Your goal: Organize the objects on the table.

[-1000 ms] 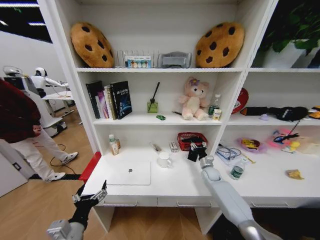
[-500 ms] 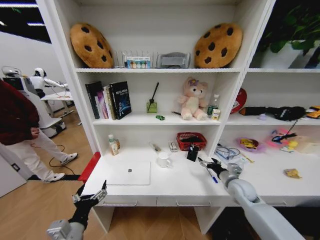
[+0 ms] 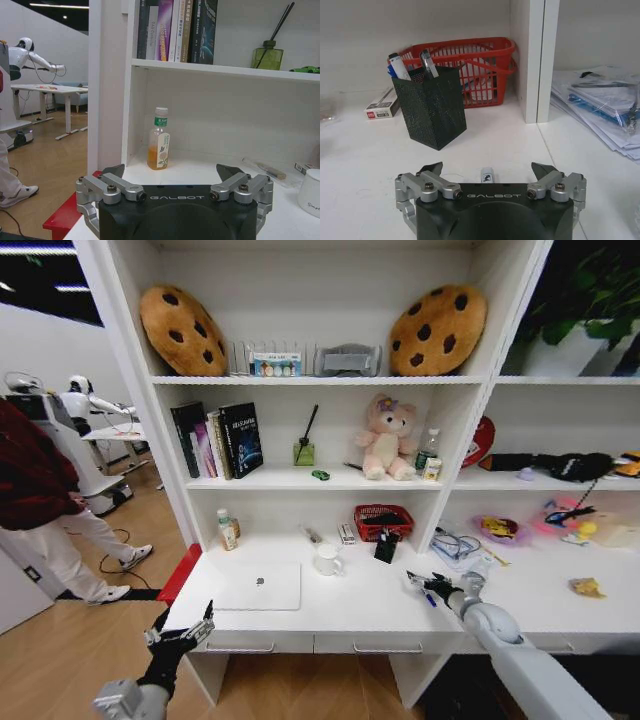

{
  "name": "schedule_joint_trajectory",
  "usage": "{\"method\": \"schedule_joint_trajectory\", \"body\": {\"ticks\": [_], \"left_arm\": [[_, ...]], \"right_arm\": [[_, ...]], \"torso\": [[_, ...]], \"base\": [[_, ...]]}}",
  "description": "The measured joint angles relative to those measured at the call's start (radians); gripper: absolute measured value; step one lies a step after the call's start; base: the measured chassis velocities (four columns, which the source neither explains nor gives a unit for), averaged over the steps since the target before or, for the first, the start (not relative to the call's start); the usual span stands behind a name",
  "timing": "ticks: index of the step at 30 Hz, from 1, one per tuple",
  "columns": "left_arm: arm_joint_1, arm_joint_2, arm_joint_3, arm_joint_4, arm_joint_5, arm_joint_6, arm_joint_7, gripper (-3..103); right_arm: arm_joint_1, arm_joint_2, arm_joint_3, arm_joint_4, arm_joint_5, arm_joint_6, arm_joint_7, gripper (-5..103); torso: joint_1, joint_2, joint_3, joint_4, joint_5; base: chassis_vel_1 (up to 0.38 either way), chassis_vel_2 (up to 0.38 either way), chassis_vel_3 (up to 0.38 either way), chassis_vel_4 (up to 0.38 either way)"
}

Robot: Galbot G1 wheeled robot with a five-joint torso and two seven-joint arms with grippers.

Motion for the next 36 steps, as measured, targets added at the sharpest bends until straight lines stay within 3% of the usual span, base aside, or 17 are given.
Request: {"method": "schedule_joint_trajectory", "body": {"ticks": [1,6,14,17,21,24,32,34,36], "left_arm": [[0.000,0.000,0.000,0.000,0.000,0.000,0.000,100],[0.000,0.000,0.000,0.000,0.000,0.000,0.000,100],[0.000,0.000,0.000,0.000,0.000,0.000,0.000,100],[0.000,0.000,0.000,0.000,0.000,0.000,0.000,100],[0.000,0.000,0.000,0.000,0.000,0.000,0.000,100],[0.000,0.000,0.000,0.000,0.000,0.000,0.000,100],[0.000,0.000,0.000,0.000,0.000,0.000,0.000,100],[0.000,0.000,0.000,0.000,0.000,0.000,0.000,100],[0.000,0.000,0.000,0.000,0.000,0.000,0.000,100]], "right_arm": [[0.000,0.000,0.000,0.000,0.000,0.000,0.000,101],[0.002,0.013,-0.014,-0.018,-0.018,0.001,-0.019,78],[0.003,0.016,-0.017,-0.023,-0.021,0.002,-0.018,56],[0.004,0.015,-0.017,-0.027,-0.021,0.004,-0.016,40],[0.005,0.016,-0.018,-0.030,-0.017,0.008,-0.001,28],[0.003,0.019,-0.016,-0.032,-0.012,0.010,0.011,13],[-0.003,0.017,-0.008,-0.019,0.014,0.042,0.015,12],[0.012,0.033,-0.011,0.026,0.042,0.186,0.008,12],[0.026,0.040,-0.015,0.038,0.022,0.227,0.009,12]], "torso": [[0.000,0.000,0.000,0.0000,0.0000],[0.000,0.000,0.000,-0.0001,0.0001],[0.000,0.000,0.000,-0.0001,0.0001],[0.000,0.000,0.000,-0.0001,0.0001],[0.000,0.000,0.000,-0.0001,0.0001],[0.000,0.000,0.000,0.0000,0.0001],[0.000,0.000,0.000,-0.0004,0.0002],[0.000,0.000,0.000,-0.0006,0.0002],[0.000,0.000,0.000,-0.0003,0.0001]], "base": [[0.000,0.000,0.000,0.000],[0.000,0.000,0.000,0.000],[0.000,0.000,0.000,0.000],[0.000,0.000,0.000,0.000],[0.000,0.000,0.000,0.000],[0.000,0.000,0.000,0.000],[0.000,0.000,0.000,0.000],[0.000,0.000,0.000,0.000],[0.000,0.000,0.000,0.000]]}}
